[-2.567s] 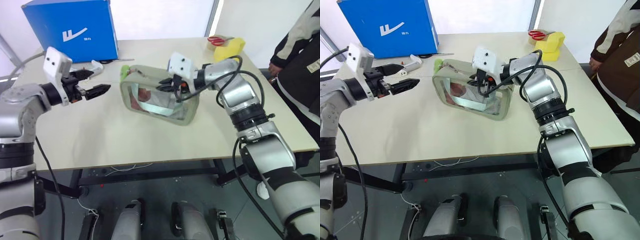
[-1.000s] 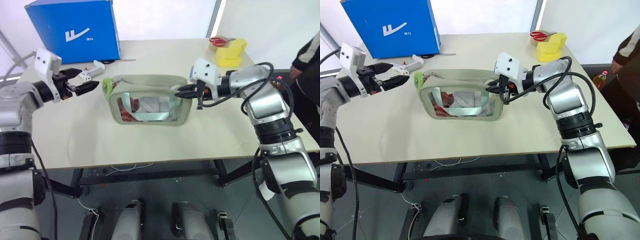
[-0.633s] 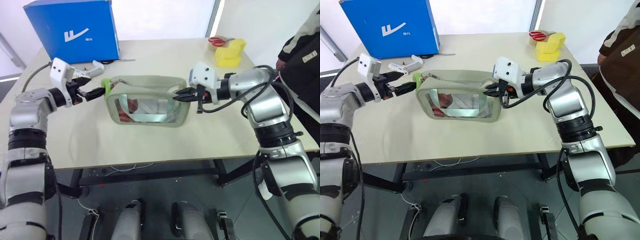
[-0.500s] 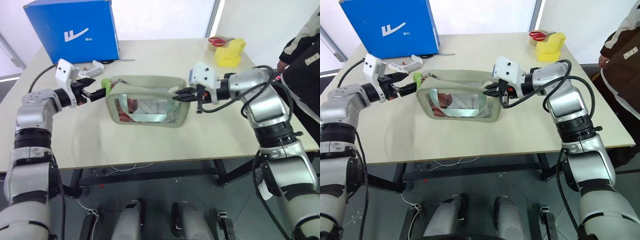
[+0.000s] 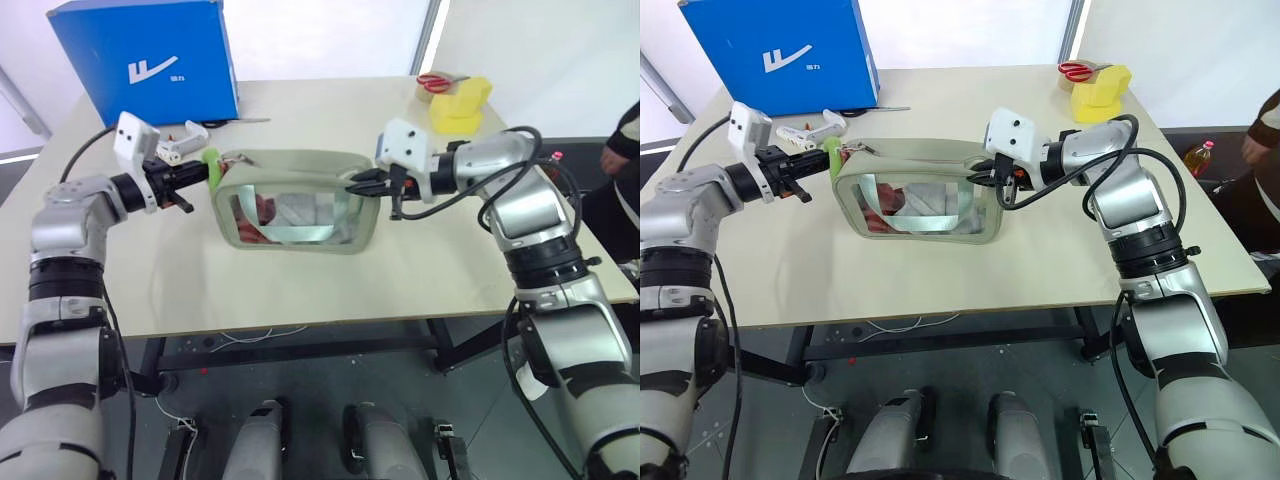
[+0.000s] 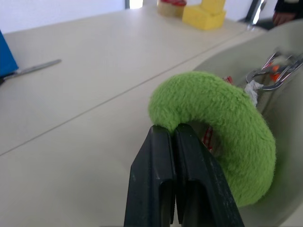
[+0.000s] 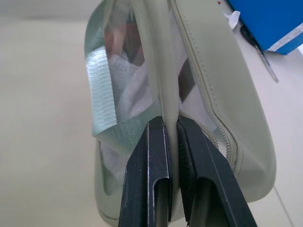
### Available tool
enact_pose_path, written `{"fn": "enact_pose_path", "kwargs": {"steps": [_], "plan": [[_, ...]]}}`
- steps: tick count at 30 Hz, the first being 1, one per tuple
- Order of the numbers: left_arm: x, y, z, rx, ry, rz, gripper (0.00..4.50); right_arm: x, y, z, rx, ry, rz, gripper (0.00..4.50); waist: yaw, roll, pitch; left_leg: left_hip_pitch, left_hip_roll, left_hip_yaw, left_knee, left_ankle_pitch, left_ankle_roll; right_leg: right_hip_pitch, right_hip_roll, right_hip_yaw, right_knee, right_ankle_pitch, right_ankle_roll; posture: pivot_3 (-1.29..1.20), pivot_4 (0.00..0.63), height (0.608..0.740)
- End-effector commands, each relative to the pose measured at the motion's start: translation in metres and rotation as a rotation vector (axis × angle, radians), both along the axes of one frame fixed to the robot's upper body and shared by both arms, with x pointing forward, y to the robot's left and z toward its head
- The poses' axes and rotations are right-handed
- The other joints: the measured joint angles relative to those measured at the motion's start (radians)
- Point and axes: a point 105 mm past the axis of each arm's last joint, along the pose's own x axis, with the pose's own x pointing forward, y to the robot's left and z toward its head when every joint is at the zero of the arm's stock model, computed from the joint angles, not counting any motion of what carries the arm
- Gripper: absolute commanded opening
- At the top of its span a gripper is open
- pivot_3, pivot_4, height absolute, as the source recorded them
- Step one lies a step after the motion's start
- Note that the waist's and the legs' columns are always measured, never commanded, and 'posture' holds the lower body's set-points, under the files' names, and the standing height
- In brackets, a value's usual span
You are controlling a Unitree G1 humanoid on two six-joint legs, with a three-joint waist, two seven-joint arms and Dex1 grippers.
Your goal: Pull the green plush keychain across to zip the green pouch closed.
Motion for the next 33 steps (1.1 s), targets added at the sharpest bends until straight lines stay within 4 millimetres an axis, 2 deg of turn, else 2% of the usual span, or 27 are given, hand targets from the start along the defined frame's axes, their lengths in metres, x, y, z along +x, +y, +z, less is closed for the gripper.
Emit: {"fn": "enact_pose_path", "kwargs": {"steps": [1, 4, 6, 15, 19, 22, 28, 29, 33], "plan": [[-0.014, 0.002, 0.046, -0.055, -0.110, -0.037, 0.03, 0.004, -0.001, 0.016, 0.008, -0.071, -0.007, 0.00, 0.000, 0.000, 0.000, 0.000, 0.000, 0.000, 0.000, 0.000, 0.000, 0.000, 0.000, 0.000, 0.000, 0.000, 0.000, 0.00, 0.150, 0.740], [-0.025, -0.008, 0.065, -0.095, -0.131, -0.117, 0.03, 0.007, -0.002, 0.016, 0.010, -0.075, -0.013, 0.00, 0.002, 0.000, 0.000, 0.000, 0.000, 0.000, 0.000, 0.000, 0.000, 0.000, 0.000, 0.000, 0.000, 0.000, 0.000, 0.00, 0.150, 0.740], [-0.027, -0.018, 0.070, -0.074, -0.141, -0.147, 0.03, 0.009, -0.001, 0.016, 0.015, -0.075, -0.016, 0.00, 0.003, 0.000, 0.000, 0.000, 0.000, 0.000, 0.001, 0.000, 0.000, 0.001, 0.000, 0.000, 0.000, 0.000, 0.000, 0.00, 0.150, 0.740], [-0.013, -0.058, 0.049, 0.062, -0.144, -0.193, 0.03, 0.010, 0.003, 0.015, 0.031, -0.083, -0.022, 0.00, 0.001, 0.000, 0.000, 0.000, 0.000, 0.000, 0.001, 0.000, 0.000, 0.001, 0.000, 0.000, 0.000, 0.000, 0.000, 0.00, 0.150, 0.740], [-0.006, -0.063, 0.049, 0.077, -0.155, -0.179, 0.03, 0.009, 0.004, 0.015, 0.032, -0.084, -0.021, 0.00, 0.001, 0.000, 0.000, 0.000, 0.000, 0.000, 0.001, 0.000, 0.000, 0.001, 0.000, 0.000, 0.000, 0.000, 0.000, 0.00, 0.150, 0.740], [-0.008, -0.064, 0.056, 0.070, -0.166, -0.197, 1.01, 0.009, 0.004, 0.015, 0.038, -0.088, -0.022, 0.00, 0.001, 0.000, 0.000, 0.000, 0.000, 0.000, 0.001, 0.000, 0.000, 0.001, 0.000, 0.000, 0.000, 0.000, 0.000, 0.00, 0.150, 0.740], [-0.012, -0.047, 0.076, 0.118, -0.225, -0.146, 4.09, 0.009, 0.007, 0.015, 0.043, -0.088, -0.017, 0.00, -0.001, 0.000, 0.000, 0.000, 0.000, 0.000, 0.001, 0.000, 0.000, 0.001, 0.000, 0.000, 0.000, 0.000, 0.000, 0.00, 0.150, 0.740], [-0.013, -0.044, 0.080, 0.124, -0.233, -0.134, 4.41, 0.008, 0.007, 0.015, 0.044, -0.088, -0.015, 0.00, -0.002, 0.000, 0.000, 0.000, 0.000, 0.000, 0.000, 0.000, 0.000, 0.001, 0.000, 0.000, 0.000, 0.000, 0.000, 0.00, 0.150, 0.740], [-0.015, -0.026, 0.088, 0.144, -0.253, -0.062, 4.41, 0.010, 0.008, 0.015, 0.051, -0.088, -0.016, 0.00, -0.002, 0.000, 0.000, 0.000, 0.000, 0.000, 0.000, 0.000, 0.000, 0.001, 0.000, 0.000, 0.000, 0.000, 0.000, 0.00, 0.150, 0.740]]}}
